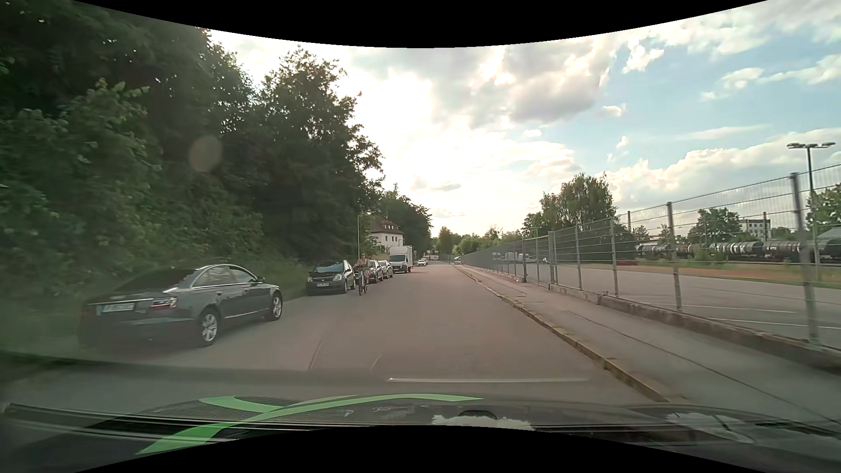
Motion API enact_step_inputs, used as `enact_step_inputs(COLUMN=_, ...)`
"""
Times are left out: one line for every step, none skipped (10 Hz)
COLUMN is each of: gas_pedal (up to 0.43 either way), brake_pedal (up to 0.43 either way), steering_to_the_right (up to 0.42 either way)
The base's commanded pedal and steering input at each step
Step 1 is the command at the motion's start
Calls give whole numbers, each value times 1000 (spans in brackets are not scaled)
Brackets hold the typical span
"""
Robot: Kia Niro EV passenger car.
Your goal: Follow the waypoints while adhering to traffic rules and regulations
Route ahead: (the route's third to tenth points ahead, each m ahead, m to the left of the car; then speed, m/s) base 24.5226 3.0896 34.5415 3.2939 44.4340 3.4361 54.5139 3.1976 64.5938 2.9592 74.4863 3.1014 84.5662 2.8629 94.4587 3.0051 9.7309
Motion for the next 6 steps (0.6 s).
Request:
enact_step_inputs(gas_pedal=138, brake_pedal=0, steering_to_the_right=1)
enact_step_inputs(gas_pedal=138, brake_pedal=0, steering_to_the_right=1)
enact_step_inputs(gas_pedal=138, brake_pedal=0, steering_to_the_right=-1)
enact_step_inputs(gas_pedal=138, brake_pedal=0, steering_to_the_right=-1)
enact_step_inputs(gas_pedal=138, brake_pedal=0, steering_to_the_right=-2)
enact_step_inputs(gas_pedal=138, brake_pedal=0, steering_to_the_right=-2)
